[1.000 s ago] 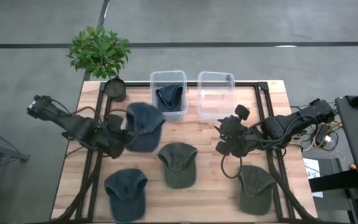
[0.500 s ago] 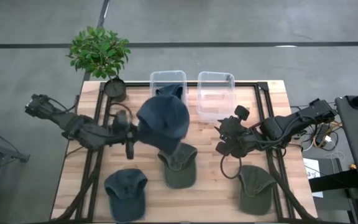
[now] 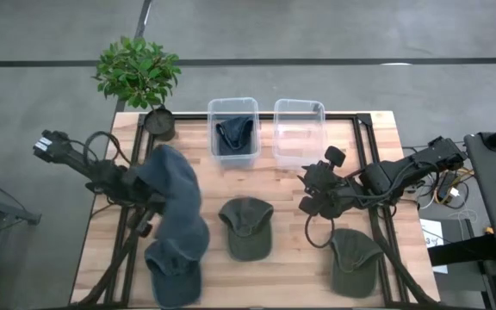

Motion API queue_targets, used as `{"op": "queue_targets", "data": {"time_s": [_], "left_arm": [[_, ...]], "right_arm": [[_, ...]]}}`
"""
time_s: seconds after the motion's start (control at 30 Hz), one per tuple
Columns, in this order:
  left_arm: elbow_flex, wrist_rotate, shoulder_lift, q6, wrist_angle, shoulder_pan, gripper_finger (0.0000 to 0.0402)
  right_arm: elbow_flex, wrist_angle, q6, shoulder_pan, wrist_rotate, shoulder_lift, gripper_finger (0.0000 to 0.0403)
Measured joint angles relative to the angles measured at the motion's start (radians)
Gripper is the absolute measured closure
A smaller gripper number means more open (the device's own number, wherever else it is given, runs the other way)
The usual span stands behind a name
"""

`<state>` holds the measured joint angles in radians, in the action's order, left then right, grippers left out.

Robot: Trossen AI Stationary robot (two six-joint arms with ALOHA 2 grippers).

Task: Pick & Place hat
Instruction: Put the top left blue cap into the left transparent bin

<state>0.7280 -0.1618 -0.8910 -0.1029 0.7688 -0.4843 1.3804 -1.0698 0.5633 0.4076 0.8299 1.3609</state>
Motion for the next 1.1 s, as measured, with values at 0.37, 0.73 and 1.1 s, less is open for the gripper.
{"op": "queue_targets", "data": {"time_s": [0.37, 0.73, 1.1], "left_arm": [[-0.042, -0.158, -0.013, -0.058, 0.086, 0.000, 0.0398], [0.057, -0.954, -0.098, -0.441, 0.077, 0.008, 0.0398], [0.073, -0.958, -0.100, -0.505, 0.063, 0.027, 0.0398]], "right_arm": [[0.000, 0.000, -0.025, 0.000, 0.001, 0.000, 0.0280], [0.000, 0.002, -0.021, 0.000, 0.001, 0.000, 0.0280], [0.000, 0.003, -0.021, 0.000, 0.001, 0.000, 0.0280]]}}
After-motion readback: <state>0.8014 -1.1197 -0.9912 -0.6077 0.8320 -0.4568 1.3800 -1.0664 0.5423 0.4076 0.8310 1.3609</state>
